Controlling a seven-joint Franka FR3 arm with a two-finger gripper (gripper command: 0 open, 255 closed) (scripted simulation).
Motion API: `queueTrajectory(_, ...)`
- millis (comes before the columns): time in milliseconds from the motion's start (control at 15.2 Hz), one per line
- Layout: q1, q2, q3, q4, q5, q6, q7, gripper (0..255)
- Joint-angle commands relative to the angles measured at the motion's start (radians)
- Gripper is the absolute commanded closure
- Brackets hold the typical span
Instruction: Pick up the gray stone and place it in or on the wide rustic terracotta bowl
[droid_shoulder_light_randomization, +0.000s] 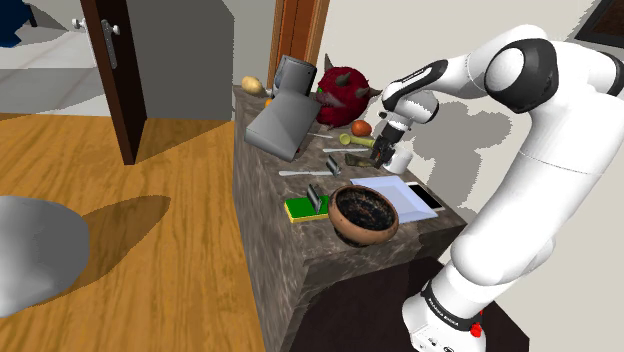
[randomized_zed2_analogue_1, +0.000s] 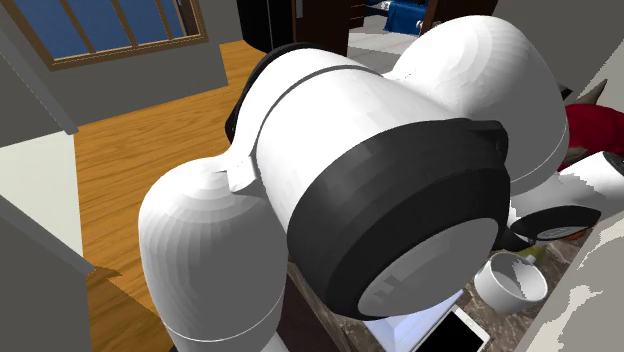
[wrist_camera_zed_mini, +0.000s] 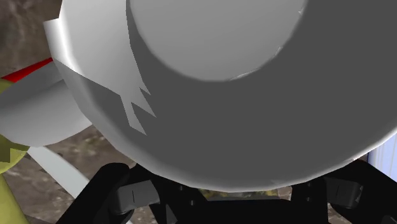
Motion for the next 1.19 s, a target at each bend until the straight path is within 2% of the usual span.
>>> queueTrajectory(0, 0.000, 0.001, 0.000, 0.000, 0.000, 0.000, 0.000, 255)
queueTrajectory(1122, 0.007, -0.113, -0.012, 0.102, -0.076, -0.197, 0.080, 255)
